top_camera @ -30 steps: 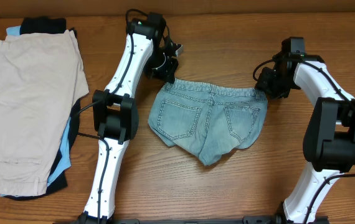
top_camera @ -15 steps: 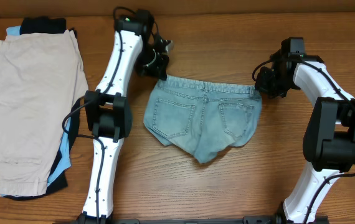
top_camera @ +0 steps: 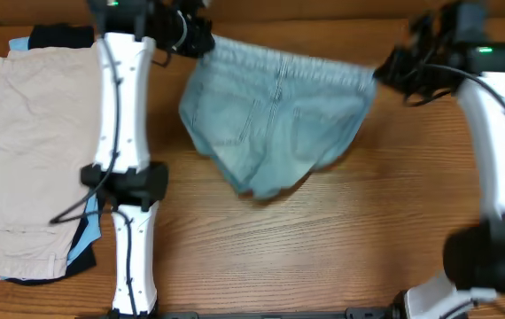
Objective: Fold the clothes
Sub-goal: 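Lift the waistband with both grippers and drag the shorts toward the stack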
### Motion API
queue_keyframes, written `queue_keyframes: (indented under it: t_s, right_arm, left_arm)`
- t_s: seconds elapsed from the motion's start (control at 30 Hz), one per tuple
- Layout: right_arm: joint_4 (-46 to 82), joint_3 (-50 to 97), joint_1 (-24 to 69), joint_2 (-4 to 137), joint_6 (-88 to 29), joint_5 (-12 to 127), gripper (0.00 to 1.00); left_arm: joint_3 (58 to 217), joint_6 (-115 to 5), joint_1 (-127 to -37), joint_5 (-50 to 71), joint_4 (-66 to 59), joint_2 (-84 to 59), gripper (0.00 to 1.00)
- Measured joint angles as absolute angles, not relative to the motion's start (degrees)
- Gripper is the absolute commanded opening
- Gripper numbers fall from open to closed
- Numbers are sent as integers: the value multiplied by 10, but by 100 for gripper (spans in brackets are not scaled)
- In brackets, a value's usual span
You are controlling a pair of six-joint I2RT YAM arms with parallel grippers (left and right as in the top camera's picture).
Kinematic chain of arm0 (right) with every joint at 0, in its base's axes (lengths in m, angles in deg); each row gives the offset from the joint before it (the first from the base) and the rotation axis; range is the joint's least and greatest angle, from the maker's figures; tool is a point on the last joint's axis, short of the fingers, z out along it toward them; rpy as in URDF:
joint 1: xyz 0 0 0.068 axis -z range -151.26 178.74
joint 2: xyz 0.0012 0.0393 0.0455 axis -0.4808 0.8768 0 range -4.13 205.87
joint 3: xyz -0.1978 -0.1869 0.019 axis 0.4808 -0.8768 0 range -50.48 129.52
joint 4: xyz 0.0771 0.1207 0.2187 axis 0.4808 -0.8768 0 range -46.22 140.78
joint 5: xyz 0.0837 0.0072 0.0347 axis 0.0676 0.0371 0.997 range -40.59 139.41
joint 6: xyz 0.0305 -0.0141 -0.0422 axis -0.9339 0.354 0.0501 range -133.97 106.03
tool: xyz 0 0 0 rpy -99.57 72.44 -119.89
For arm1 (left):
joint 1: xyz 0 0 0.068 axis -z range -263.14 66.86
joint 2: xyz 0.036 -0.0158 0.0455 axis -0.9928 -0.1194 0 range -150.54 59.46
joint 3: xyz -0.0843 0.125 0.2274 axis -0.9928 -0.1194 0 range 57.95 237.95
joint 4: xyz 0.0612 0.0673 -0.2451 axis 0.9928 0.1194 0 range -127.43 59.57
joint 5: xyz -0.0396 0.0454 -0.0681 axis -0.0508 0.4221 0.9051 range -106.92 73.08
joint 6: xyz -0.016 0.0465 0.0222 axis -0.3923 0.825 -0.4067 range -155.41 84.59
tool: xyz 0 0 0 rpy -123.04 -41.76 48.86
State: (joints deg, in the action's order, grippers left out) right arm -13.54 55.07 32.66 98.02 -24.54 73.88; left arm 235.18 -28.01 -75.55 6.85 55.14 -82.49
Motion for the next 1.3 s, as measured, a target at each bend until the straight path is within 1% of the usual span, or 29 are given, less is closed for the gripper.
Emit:
queue_keyframes:
  t_s: [0.23, 0.43, 0.6, 0.8, 1.0, 1.03, 1.17, 1.3]
  right_arm:
    - [-208, 680, 327, 827, -239, 740, 4]
    - [-239, 703, 321, 722, -238, 740, 4]
    - [-264, 704, 320, 632, -239, 736, 4]
    - [-280, 713, 320, 556, -243, 725, 4]
    - [-282, 712, 320, 574, -243, 716, 4]
    - [-282, 711, 322, 582, -243, 694, 4]
    - [-283, 704, 331, 649, -239, 634, 4]
    - [-281, 701, 332, 746, -232, 610, 4]
  left_arm:
    - [2364, -280, -756, 51, 516, -626, 4]
    - [2372, -280, -752, 24, 521, -487, 4]
    - [2373, -280, -749, 8, 544, -417, 4]
    - [2373, -280, -749, 2, 585, -374, 4]
    - [2360, -280, -749, -8, 596, -386, 4]
    - [2354, -280, -750, -34, 596, -394, 4]
    - [2333, -280, -763, -101, 595, -446, 4]
    - [2310, -280, -764, -128, 593, -530, 4]
